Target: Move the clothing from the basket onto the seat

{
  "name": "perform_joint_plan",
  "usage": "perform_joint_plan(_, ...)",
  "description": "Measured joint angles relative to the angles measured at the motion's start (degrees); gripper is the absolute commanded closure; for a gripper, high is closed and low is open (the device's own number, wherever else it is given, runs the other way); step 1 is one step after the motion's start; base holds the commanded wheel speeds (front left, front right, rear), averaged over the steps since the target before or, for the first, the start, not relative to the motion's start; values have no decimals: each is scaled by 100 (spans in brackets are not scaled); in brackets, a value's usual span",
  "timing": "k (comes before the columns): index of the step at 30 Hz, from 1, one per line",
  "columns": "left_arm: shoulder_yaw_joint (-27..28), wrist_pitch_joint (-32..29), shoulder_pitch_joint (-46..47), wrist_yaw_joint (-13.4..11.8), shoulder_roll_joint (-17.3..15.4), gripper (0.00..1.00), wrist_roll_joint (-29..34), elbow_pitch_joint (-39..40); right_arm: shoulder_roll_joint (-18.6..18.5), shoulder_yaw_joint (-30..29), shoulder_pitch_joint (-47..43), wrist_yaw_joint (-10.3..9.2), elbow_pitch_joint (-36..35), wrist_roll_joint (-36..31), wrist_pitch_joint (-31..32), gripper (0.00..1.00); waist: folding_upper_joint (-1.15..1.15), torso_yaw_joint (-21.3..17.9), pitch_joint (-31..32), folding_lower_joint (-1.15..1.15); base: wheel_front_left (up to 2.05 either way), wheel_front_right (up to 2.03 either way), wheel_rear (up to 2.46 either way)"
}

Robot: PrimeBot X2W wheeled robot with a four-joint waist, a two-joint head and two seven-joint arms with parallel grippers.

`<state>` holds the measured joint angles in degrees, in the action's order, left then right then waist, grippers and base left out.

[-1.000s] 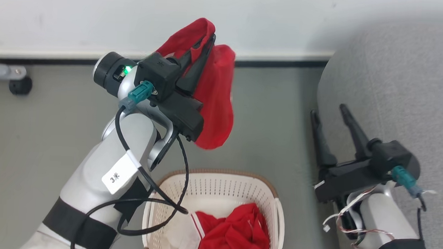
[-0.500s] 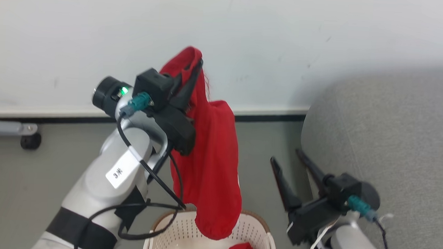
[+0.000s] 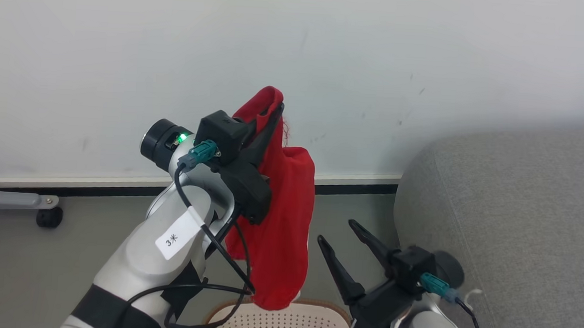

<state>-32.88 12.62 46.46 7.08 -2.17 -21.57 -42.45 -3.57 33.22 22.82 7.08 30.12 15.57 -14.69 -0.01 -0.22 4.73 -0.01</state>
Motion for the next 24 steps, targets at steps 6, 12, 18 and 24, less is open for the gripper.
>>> perform_joint_plan(6, -149, -136, 120, 1, 10, 100, -15, 20, -1, 539, 484, 5, 129, 379, 0, 0, 1, 112, -26, 1, 0, 0, 0)
perform_joint_plan(12, -399, -244, 291, -2, 11, 100, -169, 165, -2, 1006, 738, 3, 367, 735, 8, 0, 1, 256, -71, 1, 0, 0, 0)
perform_joint_plan(18, -766, -305, 347, -70, 11, 100, -421, 410, -1, 1484, 929, -140, 508, 1202, 51, 0, 1, 370, -87, 1, 0, 0, 0)
perform_joint_plan(24, -1059, -382, 391, -209, 8, 100, -708, 670, -1, 1750, 1132, -472, 804, 1441, 127, 0, 1, 460, -63, 1, 0, 0, 0)
